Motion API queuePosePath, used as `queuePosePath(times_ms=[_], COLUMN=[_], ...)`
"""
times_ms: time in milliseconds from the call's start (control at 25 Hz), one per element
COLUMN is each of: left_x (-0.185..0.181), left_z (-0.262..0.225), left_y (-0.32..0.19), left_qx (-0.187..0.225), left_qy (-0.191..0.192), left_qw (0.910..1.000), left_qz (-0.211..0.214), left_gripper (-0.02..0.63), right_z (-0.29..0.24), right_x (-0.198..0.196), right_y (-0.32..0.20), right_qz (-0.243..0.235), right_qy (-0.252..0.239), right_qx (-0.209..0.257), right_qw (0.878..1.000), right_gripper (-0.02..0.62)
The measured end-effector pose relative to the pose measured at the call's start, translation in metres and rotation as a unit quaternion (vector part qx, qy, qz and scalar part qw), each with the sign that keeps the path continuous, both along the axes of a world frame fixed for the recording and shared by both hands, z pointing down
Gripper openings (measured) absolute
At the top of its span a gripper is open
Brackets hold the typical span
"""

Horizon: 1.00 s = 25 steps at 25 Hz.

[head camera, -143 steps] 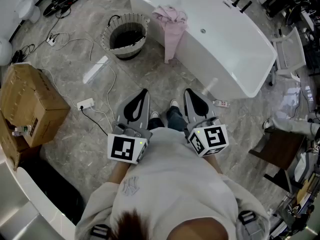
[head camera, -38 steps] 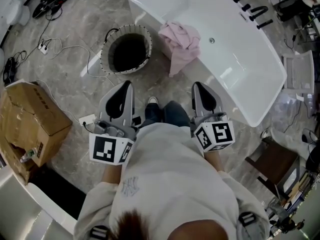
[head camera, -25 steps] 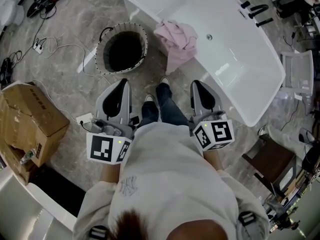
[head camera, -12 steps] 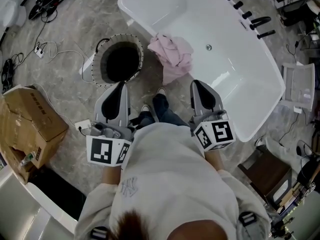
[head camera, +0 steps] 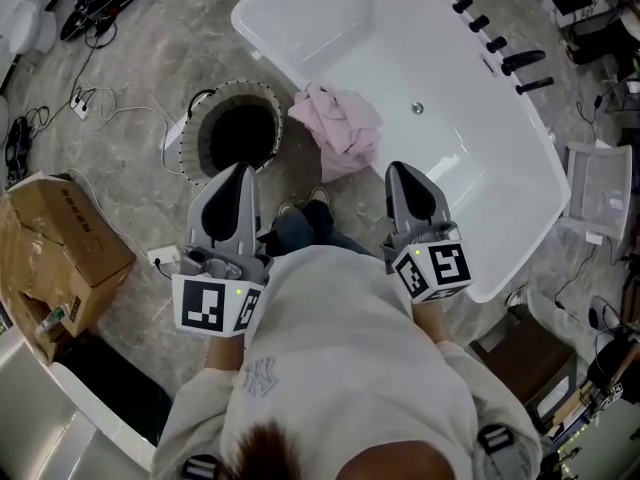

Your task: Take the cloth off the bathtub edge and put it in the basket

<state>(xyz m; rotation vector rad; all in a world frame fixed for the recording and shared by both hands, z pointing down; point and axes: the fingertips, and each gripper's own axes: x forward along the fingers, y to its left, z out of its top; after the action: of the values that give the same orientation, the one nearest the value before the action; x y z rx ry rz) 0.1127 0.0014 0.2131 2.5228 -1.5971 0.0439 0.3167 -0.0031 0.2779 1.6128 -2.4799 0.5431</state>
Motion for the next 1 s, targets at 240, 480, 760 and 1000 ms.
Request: queuePosePath(times_ms=[240, 480, 760, 1000], left_x=[-0.006, -0.014, -0.031, -0.031], left_z=[-0.007, -0.021, -0.027, -0.026], left_y=[-0.012, -0.026, -0.036, -0.041], left_qx=[0.011, 0.027, 0.032, 0.036], left_qy=[0.001, 0.002, 0.005, 0.009], left_qw=[0.9999, 0.9994, 0.9990, 0.9984], left_qz=[0.004, 0.022, 0.030, 0.042], left_gripper=[0.013, 0.014, 0.014, 0.014], right_z=[-0.001, -0.013, -0.025, -0.024], right_x=[-0.007, -0.017, -0.039, -0.046], right_y=[-0.009, -0.020, -0.028, -0.030], right_qz=[0.005, 0.018, 0.016, 0.019], right_qy=[-0.006, -0.008, -0.010, -0.009], right_qx=[0.002, 0.009, 0.020, 0.021], right_qw=[1.000, 1.000, 1.000, 1.000], right_gripper=[0.000, 0.000, 0.000, 0.000])
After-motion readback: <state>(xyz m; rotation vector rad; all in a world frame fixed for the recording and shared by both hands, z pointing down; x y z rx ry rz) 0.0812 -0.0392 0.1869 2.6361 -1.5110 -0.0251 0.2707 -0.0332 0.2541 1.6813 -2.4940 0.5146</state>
